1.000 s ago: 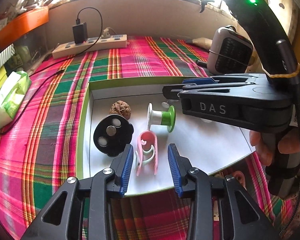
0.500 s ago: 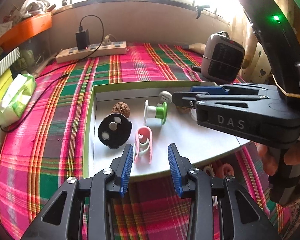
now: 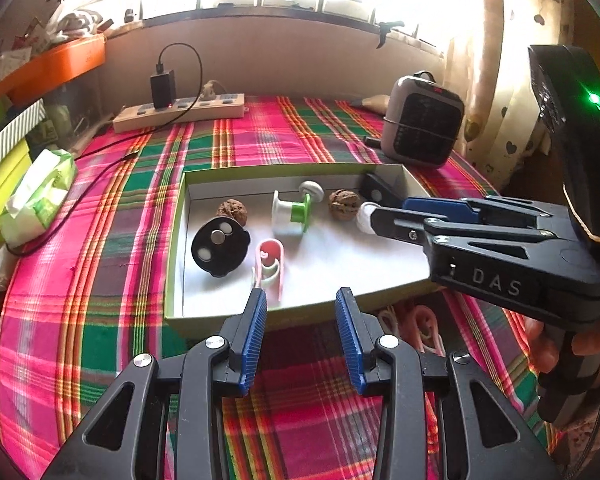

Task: Organize objects
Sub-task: 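Withdraw both tools from the lid toward the pink clip and white cable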

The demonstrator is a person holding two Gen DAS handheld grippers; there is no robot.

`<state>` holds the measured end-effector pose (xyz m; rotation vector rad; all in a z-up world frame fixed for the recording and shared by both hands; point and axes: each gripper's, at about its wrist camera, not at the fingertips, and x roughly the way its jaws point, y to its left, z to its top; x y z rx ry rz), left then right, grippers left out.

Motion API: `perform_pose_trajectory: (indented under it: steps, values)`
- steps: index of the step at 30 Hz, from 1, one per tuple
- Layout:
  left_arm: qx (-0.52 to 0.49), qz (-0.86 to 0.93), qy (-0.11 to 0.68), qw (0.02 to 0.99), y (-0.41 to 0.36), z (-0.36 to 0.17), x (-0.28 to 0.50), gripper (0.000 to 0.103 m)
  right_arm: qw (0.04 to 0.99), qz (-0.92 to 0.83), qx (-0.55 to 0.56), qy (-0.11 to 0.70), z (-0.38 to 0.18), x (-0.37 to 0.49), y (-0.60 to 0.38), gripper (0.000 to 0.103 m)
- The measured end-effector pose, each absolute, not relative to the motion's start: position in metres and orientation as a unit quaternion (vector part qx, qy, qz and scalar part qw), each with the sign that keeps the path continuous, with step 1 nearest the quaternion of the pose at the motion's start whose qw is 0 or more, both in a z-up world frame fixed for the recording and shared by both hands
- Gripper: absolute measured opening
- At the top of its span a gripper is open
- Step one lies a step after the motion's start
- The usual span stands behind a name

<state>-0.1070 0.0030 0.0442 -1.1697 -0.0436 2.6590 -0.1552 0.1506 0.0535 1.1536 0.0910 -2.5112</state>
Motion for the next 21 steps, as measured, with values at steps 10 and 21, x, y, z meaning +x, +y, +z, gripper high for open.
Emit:
perform_pose_trajectory:
  steps: [10,21]
  values:
    - [-0.394,0.910,-0.019,0.129,0.004,0.045,-0.089,0.034,0.175,-0.900,0.398,0.017,0.053,-0.123,0.168,0.036]
    - [-0.396,0.908,-0.015,0.136,0.007,0.041,-0.077,0.034,0.166,-0.901,0.400,0.013,0.044,-0.098,0.172,0.042]
